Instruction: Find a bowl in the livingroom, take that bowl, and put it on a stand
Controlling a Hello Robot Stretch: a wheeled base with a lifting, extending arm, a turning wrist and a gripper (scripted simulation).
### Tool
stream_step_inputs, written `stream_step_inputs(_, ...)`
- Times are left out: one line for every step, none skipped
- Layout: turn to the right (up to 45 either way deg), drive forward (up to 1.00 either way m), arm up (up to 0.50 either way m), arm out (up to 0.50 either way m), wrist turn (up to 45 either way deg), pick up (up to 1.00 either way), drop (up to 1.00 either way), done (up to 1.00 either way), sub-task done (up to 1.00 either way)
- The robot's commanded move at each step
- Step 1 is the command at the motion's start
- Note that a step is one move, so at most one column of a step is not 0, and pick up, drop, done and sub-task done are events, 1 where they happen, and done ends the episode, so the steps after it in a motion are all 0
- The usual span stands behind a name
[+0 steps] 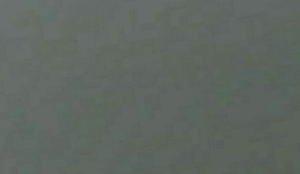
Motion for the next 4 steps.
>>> stream_step_inputs(-21.0,0.00,0.00,0.00,0.0,0.00,0.00,0.00,0.00)
stream_step_inputs(0.0,0.00,0.00,0.24,0.0,0.00,0.00,0.00,0.00)
stream_step_inputs(0.0,0.00,0.00,0.00,45.0,0.00,0.00,0.00,0.00)
stream_step_inputs(0.0,0.00,0.00,0.00,45.0,0.00,0.00,0.00,0.00)
